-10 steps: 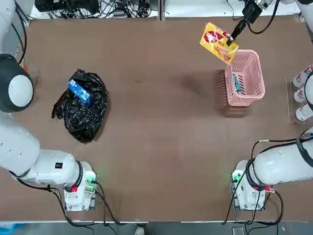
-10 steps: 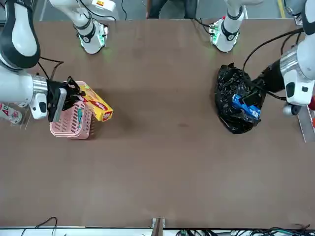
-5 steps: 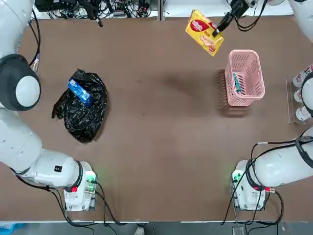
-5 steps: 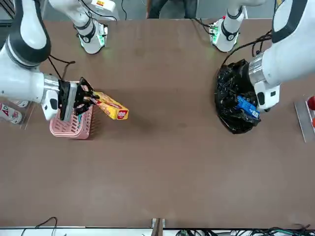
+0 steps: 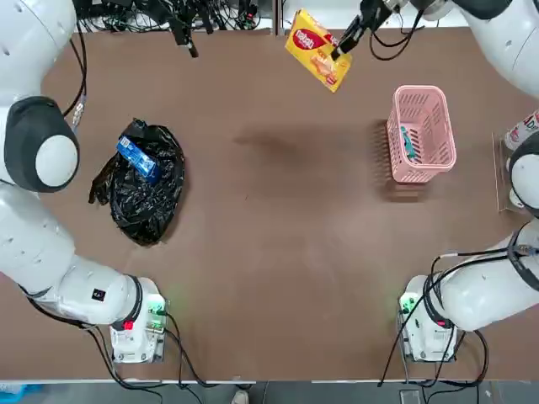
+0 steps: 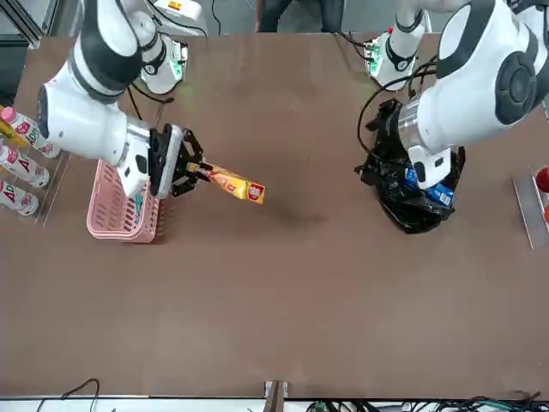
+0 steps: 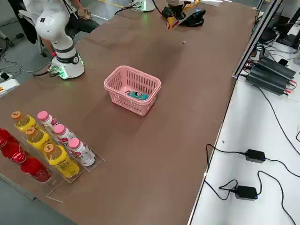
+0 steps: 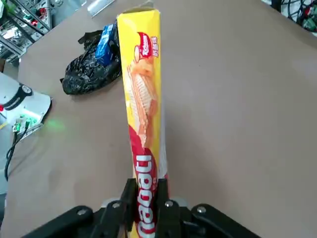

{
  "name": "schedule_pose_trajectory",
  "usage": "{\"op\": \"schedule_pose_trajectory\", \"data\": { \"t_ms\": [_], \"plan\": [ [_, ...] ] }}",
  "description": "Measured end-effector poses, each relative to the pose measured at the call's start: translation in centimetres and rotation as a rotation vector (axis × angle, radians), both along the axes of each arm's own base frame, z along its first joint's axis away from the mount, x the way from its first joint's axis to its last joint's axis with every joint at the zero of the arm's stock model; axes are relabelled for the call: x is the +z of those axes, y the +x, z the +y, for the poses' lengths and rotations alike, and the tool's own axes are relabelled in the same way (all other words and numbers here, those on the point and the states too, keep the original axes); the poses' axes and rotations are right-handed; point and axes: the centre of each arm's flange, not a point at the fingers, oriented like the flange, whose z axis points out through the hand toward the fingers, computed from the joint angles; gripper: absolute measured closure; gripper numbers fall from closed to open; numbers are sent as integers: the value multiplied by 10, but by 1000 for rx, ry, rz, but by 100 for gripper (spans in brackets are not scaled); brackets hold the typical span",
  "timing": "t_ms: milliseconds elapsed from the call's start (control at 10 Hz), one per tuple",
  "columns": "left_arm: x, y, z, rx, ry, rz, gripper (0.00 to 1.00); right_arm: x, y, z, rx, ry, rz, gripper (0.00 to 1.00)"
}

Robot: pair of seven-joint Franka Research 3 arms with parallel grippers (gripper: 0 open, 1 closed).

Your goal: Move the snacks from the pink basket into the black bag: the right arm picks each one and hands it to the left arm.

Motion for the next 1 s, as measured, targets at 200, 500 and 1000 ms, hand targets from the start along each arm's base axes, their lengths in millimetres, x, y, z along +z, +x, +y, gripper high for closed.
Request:
{"op": "schedule_pose_trajectory", "data": {
  "t_ms": [200,500,1000],
  "plan": [
    [1,10,-11,109,-21,-31,0,6,-11,34,-26,2,-15,78],
    [5,18,-13,152,-55,-40,0,14,-27,76,-53,15,-57,78],
    [21,17,-32,142,-137,-42,0,21,-52,126,-80,37,-85,79]
  ]
}}
